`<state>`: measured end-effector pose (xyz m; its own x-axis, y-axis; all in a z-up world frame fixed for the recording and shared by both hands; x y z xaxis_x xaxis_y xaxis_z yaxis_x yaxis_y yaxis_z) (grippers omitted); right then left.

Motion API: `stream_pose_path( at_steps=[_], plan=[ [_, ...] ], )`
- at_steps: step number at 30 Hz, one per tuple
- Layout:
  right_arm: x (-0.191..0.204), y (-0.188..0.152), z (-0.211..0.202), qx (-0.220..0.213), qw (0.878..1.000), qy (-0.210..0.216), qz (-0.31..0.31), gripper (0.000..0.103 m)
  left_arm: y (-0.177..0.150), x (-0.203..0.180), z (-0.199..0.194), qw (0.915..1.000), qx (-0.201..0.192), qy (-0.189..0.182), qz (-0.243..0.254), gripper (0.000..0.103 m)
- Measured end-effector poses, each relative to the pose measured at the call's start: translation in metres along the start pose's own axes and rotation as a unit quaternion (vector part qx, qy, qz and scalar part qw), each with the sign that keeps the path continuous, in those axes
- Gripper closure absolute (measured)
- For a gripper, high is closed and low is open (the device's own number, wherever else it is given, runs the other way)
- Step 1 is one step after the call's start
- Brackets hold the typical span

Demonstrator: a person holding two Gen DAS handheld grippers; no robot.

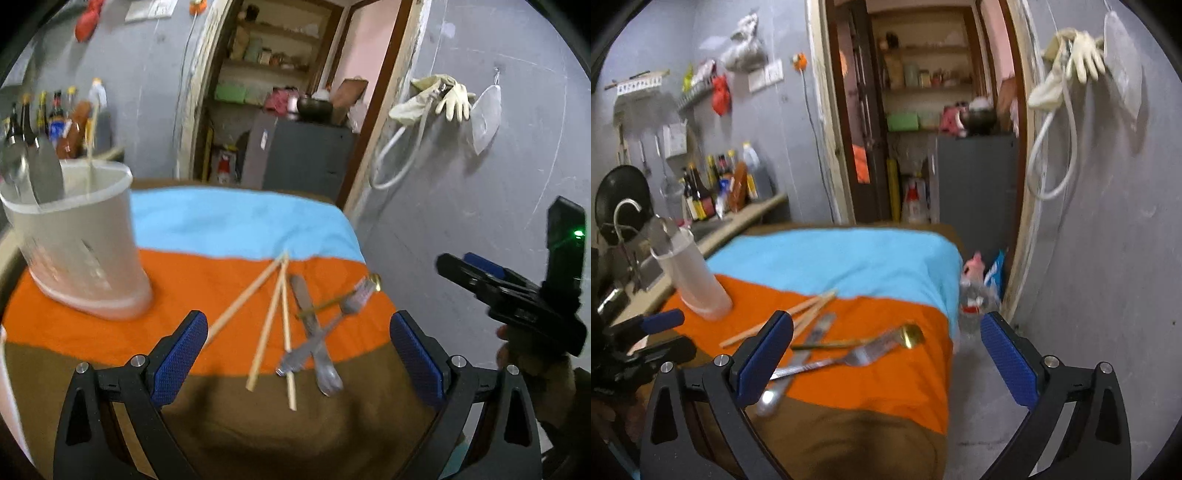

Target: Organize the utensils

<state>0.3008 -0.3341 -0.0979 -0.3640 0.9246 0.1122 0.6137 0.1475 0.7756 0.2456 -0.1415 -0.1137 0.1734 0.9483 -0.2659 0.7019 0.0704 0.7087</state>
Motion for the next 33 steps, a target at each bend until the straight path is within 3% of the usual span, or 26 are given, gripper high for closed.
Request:
stream_pose_path(
  at_steps=[1,4,6,10,14,23,33],
  plan=[
    [-0.003,-0.002,0.004,0.008,1.0,0.002,0.001,0.004,-0.003,0.0,0.005,0.9999,0.01,-0.005,-0.008,0.01],
    [-0.01,-0.009,0.019,0.037,0.999,0.01,0.004,0.015,-0.007,0.001,0.019,0.999,0.038,-0.011,-0.023,0.03],
    [-0.015,-0.013,0.031,0.058,0.998,0.015,0.012,0.028,-0.008,0.001,0.028,0.9981,0.056,-0.011,-0.024,0.046],
    [-0.022,-0.017,0.049,0.09,0.995,0.022,0.025,0.037,-0.003,0.001,0.041,0.9972,0.073,-0.016,0.002,0.052],
    [-0.028,-0.02,0.065,0.112,0.993,0.017,0.027,0.052,-0.001,-0.001,0.058,0.9948,0.092,-0.022,0.036,0.066],
    [-0.045,-0.014,0.088,0.134,0.99,0.01,0.047,0.065,0.005,-0.018,0.104,0.9828,0.147,-0.041,0.104,0.073],
    [-0.05,-0.011,0.107,0.154,0.985,0.042,0.059,0.082,0.003,-0.029,0.126,0.9735,0.17,0.0,0.152,0.088]
  ],
)
Point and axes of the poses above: each gripper's, at about its wrist camera, not at the fingertips, and z roughly the way its jaws point, x to its left, y to its top, the point moved 3 cm from there along z, roughly the way its jaws point, and after that the axes turned 6 degrees about x, right-handed, at the moved point
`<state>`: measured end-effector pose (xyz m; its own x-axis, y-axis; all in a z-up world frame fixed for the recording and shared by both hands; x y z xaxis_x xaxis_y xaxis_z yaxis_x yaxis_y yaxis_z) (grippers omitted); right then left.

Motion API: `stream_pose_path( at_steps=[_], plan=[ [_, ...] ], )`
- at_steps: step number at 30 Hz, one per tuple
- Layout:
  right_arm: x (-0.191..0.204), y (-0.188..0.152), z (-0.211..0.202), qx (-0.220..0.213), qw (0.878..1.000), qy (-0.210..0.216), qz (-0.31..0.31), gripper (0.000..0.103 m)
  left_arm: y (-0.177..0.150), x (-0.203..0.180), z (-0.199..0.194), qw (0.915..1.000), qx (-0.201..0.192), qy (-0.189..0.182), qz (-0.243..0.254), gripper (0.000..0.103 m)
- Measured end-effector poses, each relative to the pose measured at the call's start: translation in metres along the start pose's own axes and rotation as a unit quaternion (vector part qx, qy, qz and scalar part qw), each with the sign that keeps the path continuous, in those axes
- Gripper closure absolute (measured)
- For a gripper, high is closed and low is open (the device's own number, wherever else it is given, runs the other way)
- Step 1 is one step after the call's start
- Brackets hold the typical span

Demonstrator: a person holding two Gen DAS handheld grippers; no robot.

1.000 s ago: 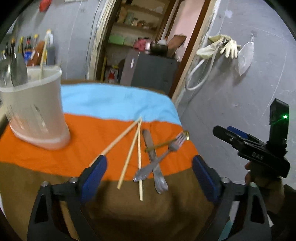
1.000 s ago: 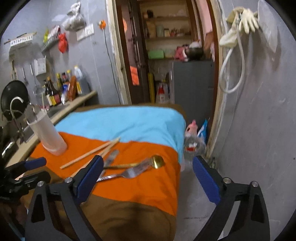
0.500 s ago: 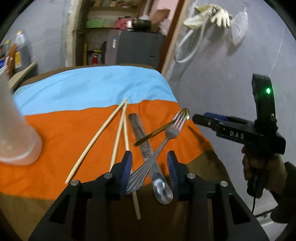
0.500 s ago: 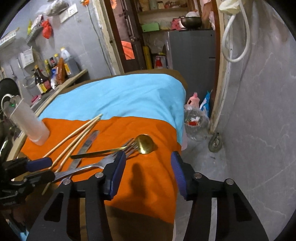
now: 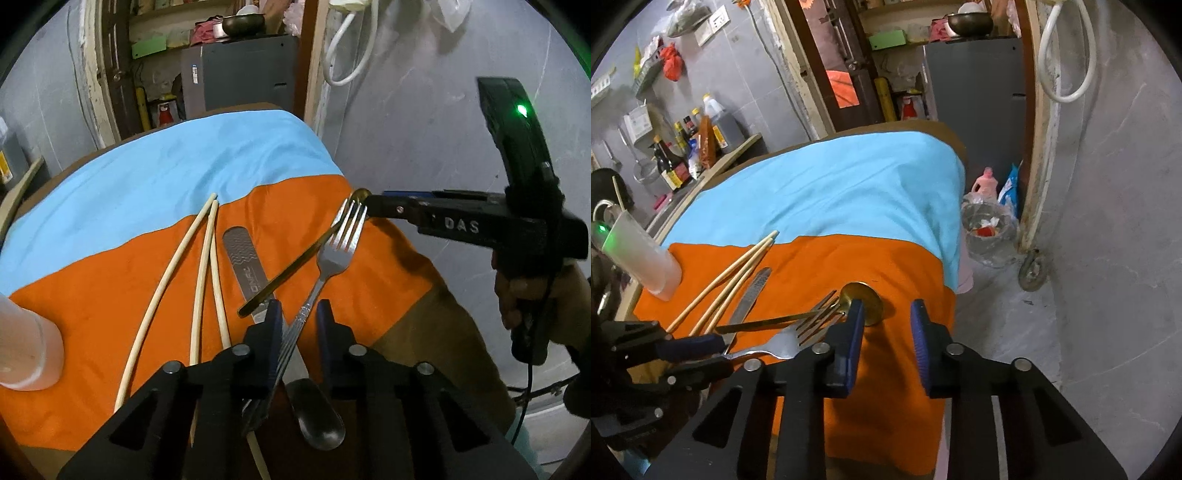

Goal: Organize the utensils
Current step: 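Close the left tool on a silver fork while the right tool reaches the gold spoon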

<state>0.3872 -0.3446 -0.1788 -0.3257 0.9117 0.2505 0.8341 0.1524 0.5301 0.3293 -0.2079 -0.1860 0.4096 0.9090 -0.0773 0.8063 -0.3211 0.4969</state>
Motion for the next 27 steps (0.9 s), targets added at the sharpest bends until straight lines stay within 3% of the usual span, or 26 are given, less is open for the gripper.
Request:
stream_pose_path(
  at_steps=[4,15,21,27],
  plan=[
    [0.002,0.0,0.006,0.005,1.0,0.023,0.001,0.087,-0.004,0.0,0.001,0.9999,0.008,0.012,-0.003,0.088],
    [-0.004,0.01,0.015,0.006,0.997,0.071,-0.004,0.087,-0.002,0.011,0.005,0.9987,0.022,0.02,-0.041,0.085],
    [-0.001,0.01,0.014,0.003,0.997,0.077,-0.02,0.098,-0.004,0.014,0.003,0.998,0.019,0.018,-0.058,0.087],
    [0.004,0.012,0.014,-0.004,0.997,0.072,-0.017,0.101,-0.018,0.024,-0.015,0.9963,0.016,0.018,-0.082,0.09]
  ],
)
Point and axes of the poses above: each gripper's, at about its wrist camera, not at the fingertips, and z roughly the way its jaws point, x to its left, y to its top, the point moved 3 cm from there along z, roughly the way its jaws point, and after that the axes turned 6 degrees about x, right-handed, at the moved point
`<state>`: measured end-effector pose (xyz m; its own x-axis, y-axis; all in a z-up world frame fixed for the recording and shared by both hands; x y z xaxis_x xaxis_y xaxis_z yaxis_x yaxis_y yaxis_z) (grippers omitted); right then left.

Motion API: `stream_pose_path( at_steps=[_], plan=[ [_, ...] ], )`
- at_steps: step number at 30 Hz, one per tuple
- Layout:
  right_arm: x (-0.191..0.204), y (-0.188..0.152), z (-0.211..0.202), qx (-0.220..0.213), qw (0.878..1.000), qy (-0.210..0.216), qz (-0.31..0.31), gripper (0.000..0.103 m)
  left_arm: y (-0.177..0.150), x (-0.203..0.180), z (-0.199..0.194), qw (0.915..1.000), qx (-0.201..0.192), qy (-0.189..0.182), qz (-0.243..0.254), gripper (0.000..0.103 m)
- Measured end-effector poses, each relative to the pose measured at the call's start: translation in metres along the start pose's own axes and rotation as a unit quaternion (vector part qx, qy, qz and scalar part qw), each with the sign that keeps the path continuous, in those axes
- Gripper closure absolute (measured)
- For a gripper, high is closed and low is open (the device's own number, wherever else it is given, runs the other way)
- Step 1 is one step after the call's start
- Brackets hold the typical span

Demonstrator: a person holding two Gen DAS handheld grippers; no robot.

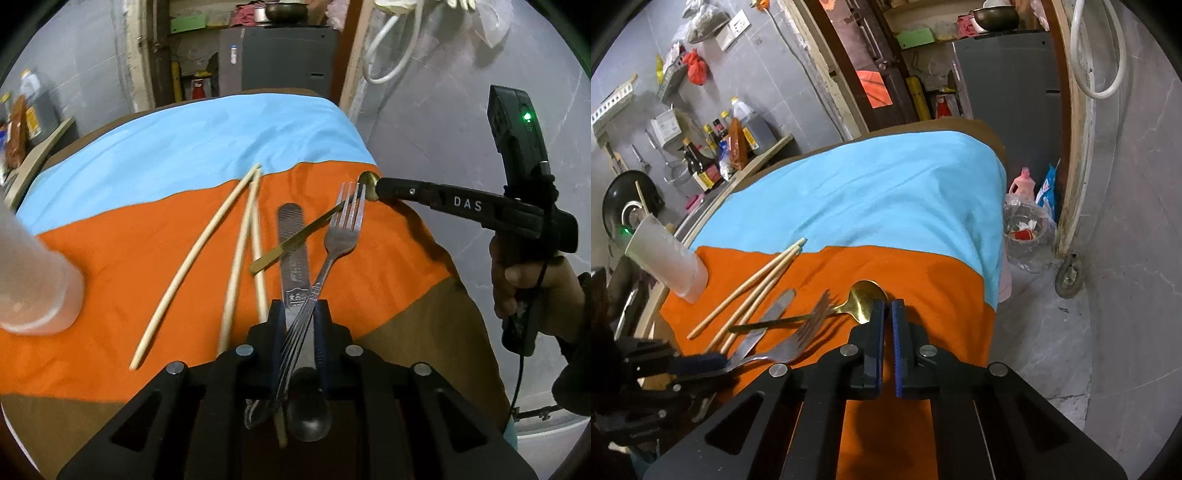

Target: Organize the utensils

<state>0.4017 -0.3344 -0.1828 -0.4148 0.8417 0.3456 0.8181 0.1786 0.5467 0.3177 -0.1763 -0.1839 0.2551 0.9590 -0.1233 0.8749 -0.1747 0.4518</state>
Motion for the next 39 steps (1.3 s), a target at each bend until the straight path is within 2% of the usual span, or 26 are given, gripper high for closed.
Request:
stream_pose_path(
  at_steps=[7,10,13,14,18,20,21,24,27,35,39],
  plan=[
    [0.009,0.005,0.007,-0.004,1.0,-0.004,0.008,0.101,-0.024,0.02,-0.026,0.9989,0.001,-0.016,-0.044,0.091],
    [0.003,0.005,0.011,0.001,0.999,0.018,0.039,0.098,-0.034,0.02,-0.031,0.9988,0.009,-0.012,-0.047,0.091],
    [0.002,0.003,0.011,0.004,0.998,0.037,0.05,0.088,-0.044,0.02,-0.037,0.9982,0.012,-0.012,-0.058,0.091],
    [0.003,0.003,0.01,0.005,0.998,0.042,0.047,0.081,-0.047,0.021,-0.039,0.998,0.012,-0.012,-0.061,0.091],
    [0.014,0.005,0.016,0.007,0.999,0.029,0.024,0.079,-0.058,0.023,-0.044,0.9969,0.019,-0.015,-0.075,0.091],
    [0.02,0.006,0.018,0.008,1.0,0.018,0.015,0.083,-0.061,0.023,-0.048,0.9967,0.019,-0.015,-0.077,0.091],
    [0.022,0.006,0.019,0.01,1.0,0.008,0.009,0.092,-0.064,0.023,-0.05,0.9965,0.018,-0.014,-0.08,0.091],
    [0.027,0.004,0.018,0.01,1.0,-0.001,0.003,0.097,-0.07,0.023,-0.055,0.9952,0.018,-0.017,-0.095,0.091],
    [0.027,0.003,0.014,0.001,1.0,0.002,0.014,0.1,-0.077,0.024,-0.062,0.9948,0.02,-0.013,-0.099,0.091],
    [0.03,0.018,0.0,-0.055,0.997,-0.047,0.014,0.101,-0.097,0.031,-0.077,0.9938,0.029,0.002,-0.107,0.091],
    [0.031,0.031,-0.009,-0.082,0.995,-0.052,0.019,0.102,-0.102,0.03,-0.083,0.9932,0.023,0.001,-0.114,0.091]
  ],
)
Point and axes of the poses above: each gripper's, at about its wrist camera, not at the fingertips, and z roughly the way its jaws point, x to its left, y to its top, the point moved 3 cm from there along z, roughly the way its jaws point, and after that the axes turned 6 degrees about x, right-handed, at the moved point
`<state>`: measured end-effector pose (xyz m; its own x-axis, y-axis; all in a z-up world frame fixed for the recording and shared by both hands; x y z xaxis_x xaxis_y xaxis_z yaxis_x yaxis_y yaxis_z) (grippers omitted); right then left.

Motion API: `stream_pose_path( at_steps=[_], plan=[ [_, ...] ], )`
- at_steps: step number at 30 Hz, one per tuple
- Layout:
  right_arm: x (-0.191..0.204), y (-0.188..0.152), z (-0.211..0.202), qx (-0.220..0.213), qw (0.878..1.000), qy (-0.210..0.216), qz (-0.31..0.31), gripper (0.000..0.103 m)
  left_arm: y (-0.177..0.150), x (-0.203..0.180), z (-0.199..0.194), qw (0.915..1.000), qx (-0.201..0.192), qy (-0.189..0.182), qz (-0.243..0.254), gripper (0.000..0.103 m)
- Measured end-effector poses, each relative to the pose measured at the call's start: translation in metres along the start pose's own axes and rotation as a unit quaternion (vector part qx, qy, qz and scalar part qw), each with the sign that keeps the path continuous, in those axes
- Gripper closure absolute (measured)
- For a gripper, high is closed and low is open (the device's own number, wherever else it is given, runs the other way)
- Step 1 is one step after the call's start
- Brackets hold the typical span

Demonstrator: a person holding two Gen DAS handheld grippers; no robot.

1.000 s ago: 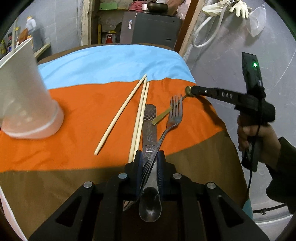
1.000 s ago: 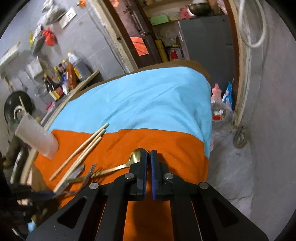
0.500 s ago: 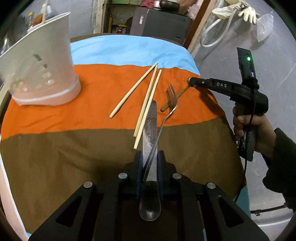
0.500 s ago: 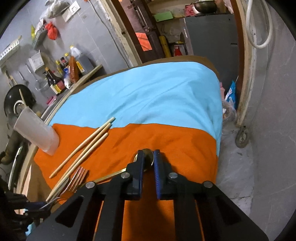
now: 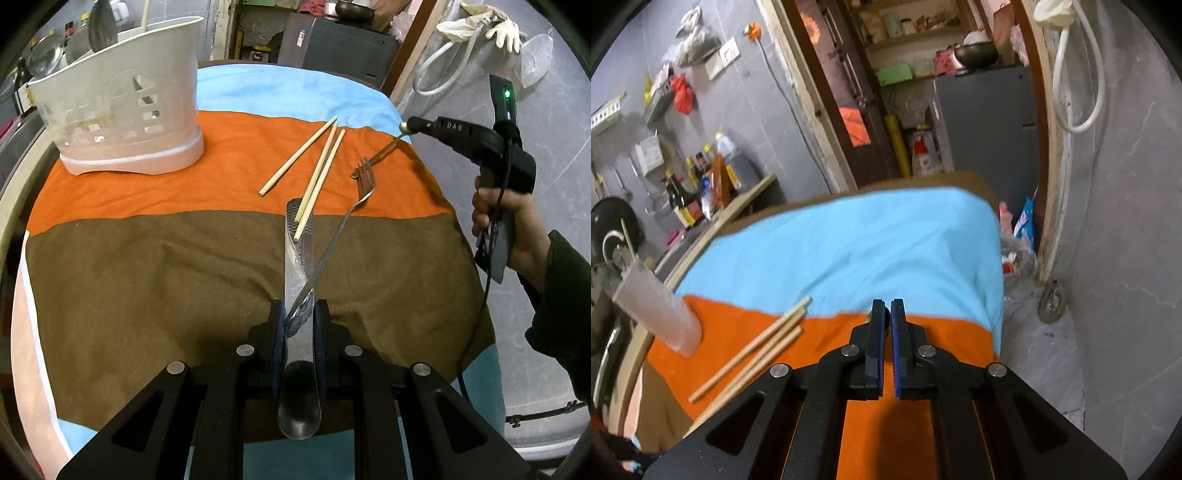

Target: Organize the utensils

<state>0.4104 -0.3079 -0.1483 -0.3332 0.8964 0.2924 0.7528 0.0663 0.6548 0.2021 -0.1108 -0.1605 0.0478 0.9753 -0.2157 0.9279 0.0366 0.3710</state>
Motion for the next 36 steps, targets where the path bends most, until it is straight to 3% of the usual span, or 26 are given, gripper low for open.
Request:
stream_pose_path(
  at_steps=[6,10,13,19,24,28,31,36],
  plan=[
    [0.015,0.014,-0.009,-0.018,0.999,-0.004,-0.03,0.102,-0.005,0.002,-0.006,0.9998,0.001,-0.017,-0.006,0.09],
    [0.017,0.018,-0.015,-0.04,0.999,-0.009,-0.028,0.102,-0.002,0.002,-0.014,0.9997,-0.019,-0.015,-0.009,0.089],
    [0.02,0.023,-0.014,-0.041,0.999,-0.011,-0.031,0.102,0.002,-0.001,-0.024,0.9989,-0.047,-0.008,0.002,0.079],
    [0.019,0.022,-0.009,-0.034,0.999,-0.008,-0.032,0.102,0.034,-0.022,-0.013,0.9942,-0.086,-0.022,0.062,0.079],
    [0.016,0.021,-0.005,-0.024,0.999,-0.007,-0.03,0.102,0.072,-0.042,0.026,0.9895,-0.058,-0.029,0.129,0.079],
    [0.013,0.021,-0.002,-0.016,1.0,0.003,-0.025,0.102,0.087,-0.051,0.052,0.9853,-0.023,-0.015,0.169,0.081],
    [0.009,0.019,0.003,-0.005,1.0,0.018,-0.011,0.101,0.089,-0.057,0.063,0.9819,-0.012,-0.007,0.189,0.097],
    [-0.014,0.005,0.017,0.03,0.996,0.064,0.054,0.1,0.084,-0.059,0.065,0.981,-0.01,-0.01,0.193,0.102]
  ],
)
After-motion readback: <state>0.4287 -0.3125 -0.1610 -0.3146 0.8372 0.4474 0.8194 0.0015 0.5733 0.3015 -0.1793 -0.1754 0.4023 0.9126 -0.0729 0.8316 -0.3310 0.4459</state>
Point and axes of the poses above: each gripper's, at about its wrist camera, not at the fingertips, and z roughly the way its jaws point, x to its left, y to its top, the point moved 3 cm from there along z, roughly the way its jaws point, and after that the axes turned 6 degrees about x, right-handed, at the moved point
